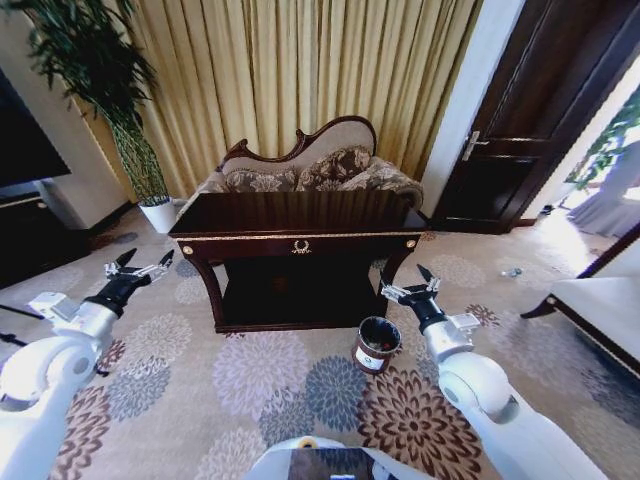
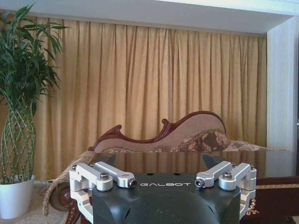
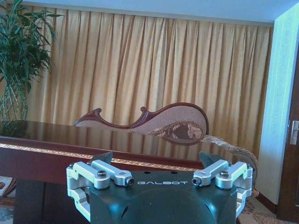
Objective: Move to the front of the table and place the trash on the table into the trash bin.
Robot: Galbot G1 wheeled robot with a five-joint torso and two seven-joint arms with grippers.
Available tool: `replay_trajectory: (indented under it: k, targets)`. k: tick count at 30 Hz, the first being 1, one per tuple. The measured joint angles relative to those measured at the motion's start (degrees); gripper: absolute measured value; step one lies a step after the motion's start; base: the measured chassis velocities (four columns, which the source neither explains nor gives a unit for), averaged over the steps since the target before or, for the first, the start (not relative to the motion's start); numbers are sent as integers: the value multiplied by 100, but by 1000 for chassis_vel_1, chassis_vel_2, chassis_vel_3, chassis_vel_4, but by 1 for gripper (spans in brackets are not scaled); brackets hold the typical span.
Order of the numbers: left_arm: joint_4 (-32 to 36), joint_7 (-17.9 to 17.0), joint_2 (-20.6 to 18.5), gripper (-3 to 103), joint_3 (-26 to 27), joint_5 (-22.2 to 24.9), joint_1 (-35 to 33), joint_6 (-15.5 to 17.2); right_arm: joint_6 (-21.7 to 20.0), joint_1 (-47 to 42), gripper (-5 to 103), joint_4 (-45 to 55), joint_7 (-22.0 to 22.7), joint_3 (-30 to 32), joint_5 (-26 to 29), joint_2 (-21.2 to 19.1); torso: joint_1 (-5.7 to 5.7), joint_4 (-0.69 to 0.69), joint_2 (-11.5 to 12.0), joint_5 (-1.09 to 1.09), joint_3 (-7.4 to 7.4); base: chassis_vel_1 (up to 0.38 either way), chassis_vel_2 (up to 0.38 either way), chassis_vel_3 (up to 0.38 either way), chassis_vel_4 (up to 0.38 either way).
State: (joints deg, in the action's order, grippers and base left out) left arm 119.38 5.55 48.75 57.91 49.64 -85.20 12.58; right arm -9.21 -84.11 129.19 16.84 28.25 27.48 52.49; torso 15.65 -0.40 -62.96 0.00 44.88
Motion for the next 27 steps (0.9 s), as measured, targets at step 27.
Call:
replay_trajectory:
  k: [27]
  targets:
    - [-76, -20, -75, 100, -168, -26, 190, 87, 95, 92, 100, -267, -78, 31, 94, -34, 0, 1, 0, 0, 0, 119, -117, -119, 118]
